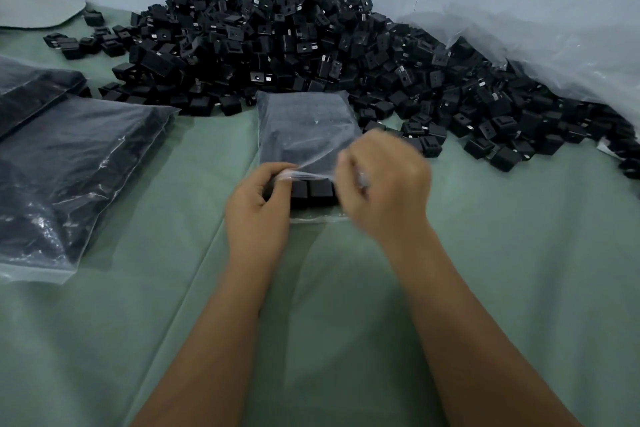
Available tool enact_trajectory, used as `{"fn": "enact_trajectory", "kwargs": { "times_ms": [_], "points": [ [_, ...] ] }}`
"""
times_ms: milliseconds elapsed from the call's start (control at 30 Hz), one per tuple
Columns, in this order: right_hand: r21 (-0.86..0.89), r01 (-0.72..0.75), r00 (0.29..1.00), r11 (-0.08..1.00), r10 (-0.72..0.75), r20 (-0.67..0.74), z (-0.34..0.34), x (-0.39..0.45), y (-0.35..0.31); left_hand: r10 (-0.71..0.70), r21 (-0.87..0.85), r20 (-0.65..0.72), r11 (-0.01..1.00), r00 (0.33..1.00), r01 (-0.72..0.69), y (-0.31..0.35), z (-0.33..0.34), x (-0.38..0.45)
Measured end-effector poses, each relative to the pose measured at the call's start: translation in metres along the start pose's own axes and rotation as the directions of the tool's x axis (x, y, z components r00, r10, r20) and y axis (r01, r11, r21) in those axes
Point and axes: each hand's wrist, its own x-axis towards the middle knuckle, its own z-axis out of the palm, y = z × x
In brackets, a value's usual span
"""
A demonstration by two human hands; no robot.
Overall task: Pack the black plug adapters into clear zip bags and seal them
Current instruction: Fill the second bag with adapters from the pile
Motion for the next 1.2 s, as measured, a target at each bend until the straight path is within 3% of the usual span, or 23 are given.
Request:
{"fn": "enact_trajectory", "kwargs": {
  "times_ms": [67, 133, 167, 200, 233, 300, 367, 433, 533, 667, 767, 867, 967, 1033, 1100, 1200],
  "points": [
    [0.015, -0.297, 0.954, 0.955, 0.298, -0.031, 0.003, 0.008, 0.032, -0.044, 0.010, 0.002, 0.999, 0.999, 0.044, 0.000, 0.001, 0.001],
    [0.031, -0.633, 0.773, 0.774, 0.629, 0.080, 0.007, 0.009, 0.065, -0.054, 0.021, 0.008, 0.998, 0.999, 0.054, 0.000, 0.001, 0.001],
    [-0.048, -0.734, 0.661, 0.677, 0.729, 0.176, 0.010, 0.004, 0.080, -0.051, 0.025, 0.011, 0.998, 0.999, 0.051, -0.001, 0.001, 0.001],
    [-0.195, -0.750, 0.580, 0.631, 0.771, 0.264, 0.013, -0.003, 0.091, -0.047, 0.028, 0.013, 0.999, 0.999, 0.047, -0.001, 0.001, 0.002],
    [-0.334, -0.697, 0.543, 0.634, 0.772, 0.330, 0.017, -0.009, 0.095, -0.045, 0.030, 0.014, 0.999, 0.999, 0.045, -0.001, 0.001, 0.002],
    [-0.435, -0.567, 0.609, 0.699, 0.712, 0.351, 0.023, -0.019, 0.096, -0.042, 0.037, 0.017, 0.998, 0.999, 0.041, -0.001, 0.001, 0.002],
    [-0.392, -0.569, 0.674, 0.722, 0.684, 0.281, 0.025, -0.024, 0.093, -0.039, 0.043, 0.018, 0.998, 0.999, 0.038, -0.002, 0.001, 0.003],
    [-0.250, -0.670, 0.664, 0.699, 0.715, 0.219, 0.022, -0.025, 0.088, -0.033, 0.043, 0.015, 0.999, 0.999, 0.032, -0.002, 0.001, 0.003],
    [0.064, -0.811, 0.581, 0.582, 0.789, 0.200, 0.012, -0.027, 0.076, -0.025, 0.049, 0.010, 0.998, 1.000, 0.024, -0.002, 0.002, 0.004],
    [0.308, -0.816, 0.532, 0.489, 0.844, 0.072, -0.002, -0.030, 0.050, -0.024, 0.026, 0.022, 0.999, 0.999, 0.024, -0.001, 0.002, 0.003],
    [0.410, -0.743, 0.565, 0.529, 0.824, -0.038, -0.009, -0.032, 0.019, -0.008, 0.015, 0.027, 1.000, 1.000, 0.008, -0.001, 0.001, 0.001],
    [0.488, -0.644, 0.669, 0.589, 0.743, -0.014, -0.011, -0.038, -0.012, 0.050, 0.015, 0.016, 0.999, 0.999, -0.050, -0.002, -0.001, 0.000],
    [0.466, -0.569, 0.780, 0.678, 0.624, 0.045, -0.007, -0.044, -0.032, 0.088, 0.025, 0.016, 0.996, 0.996, -0.088, -0.002, -0.003, -0.001],
    [0.352, -0.542, 0.833, 0.763, 0.542, 0.110, 0.000, -0.045, -0.037, 0.072, 0.015, 0.023, 0.997, 0.997, -0.072, -0.002, -0.003, -0.001],
    [0.211, -0.541, 0.840, 0.814, 0.514, 0.170, 0.008, -0.044, -0.037, 0.050, 0.015, 0.032, 0.999, 0.998, -0.050, -0.001, -0.003, -0.002],
    [0.193, -0.637, 0.771, 0.746, 0.608, 0.191, 0.012, -0.041, -0.034, 0.062, 0.070, 0.079, 0.995, 0.995, -0.067, 0.001, -0.003, -0.002]
  ]
}}
